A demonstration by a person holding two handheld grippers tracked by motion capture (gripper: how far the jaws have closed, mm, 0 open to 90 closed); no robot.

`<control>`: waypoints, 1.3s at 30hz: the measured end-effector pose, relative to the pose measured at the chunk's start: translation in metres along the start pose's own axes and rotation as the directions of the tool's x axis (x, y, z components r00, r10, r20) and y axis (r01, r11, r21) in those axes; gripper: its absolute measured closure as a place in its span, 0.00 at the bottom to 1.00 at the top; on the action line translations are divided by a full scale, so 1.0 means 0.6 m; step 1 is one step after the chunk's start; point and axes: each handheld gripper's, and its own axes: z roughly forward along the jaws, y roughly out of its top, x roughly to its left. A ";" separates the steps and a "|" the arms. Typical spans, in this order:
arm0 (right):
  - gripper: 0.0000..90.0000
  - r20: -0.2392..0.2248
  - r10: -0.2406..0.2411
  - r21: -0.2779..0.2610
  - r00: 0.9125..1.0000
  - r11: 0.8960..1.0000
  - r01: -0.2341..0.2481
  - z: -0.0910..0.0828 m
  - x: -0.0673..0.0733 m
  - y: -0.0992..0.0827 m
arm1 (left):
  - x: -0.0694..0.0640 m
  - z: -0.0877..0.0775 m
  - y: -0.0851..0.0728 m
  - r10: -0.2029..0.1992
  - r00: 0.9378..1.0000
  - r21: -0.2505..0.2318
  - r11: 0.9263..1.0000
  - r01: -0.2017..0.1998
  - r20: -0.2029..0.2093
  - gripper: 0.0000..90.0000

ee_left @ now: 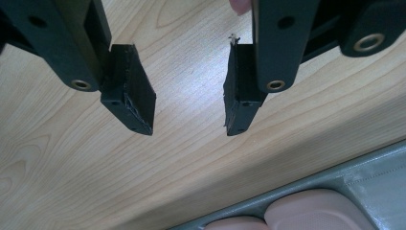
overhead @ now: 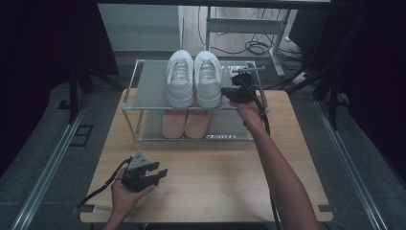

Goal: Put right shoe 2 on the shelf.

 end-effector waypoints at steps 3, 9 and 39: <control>1.00 -0.011 -0.013 0.004 1.000 1.000 0.013 0.003 0.015 0.001 | 0.000 0.000 0.000 0.002 1.000 0.001 1.000 -0.002 0.000 0.61; 1.00 -0.019 -0.004 0.003 1.000 1.000 0.004 0.004 0.017 -0.003 | 0.000 0.000 0.000 0.003 1.000 0.002 1.000 -0.003 0.000 0.61; 0.64 -0.181 -0.168 -0.142 0.969 0.979 0.143 -0.185 -0.058 -0.248 | 0.000 0.003 -0.001 -0.004 1.000 0.012 1.000 0.004 -0.012 0.59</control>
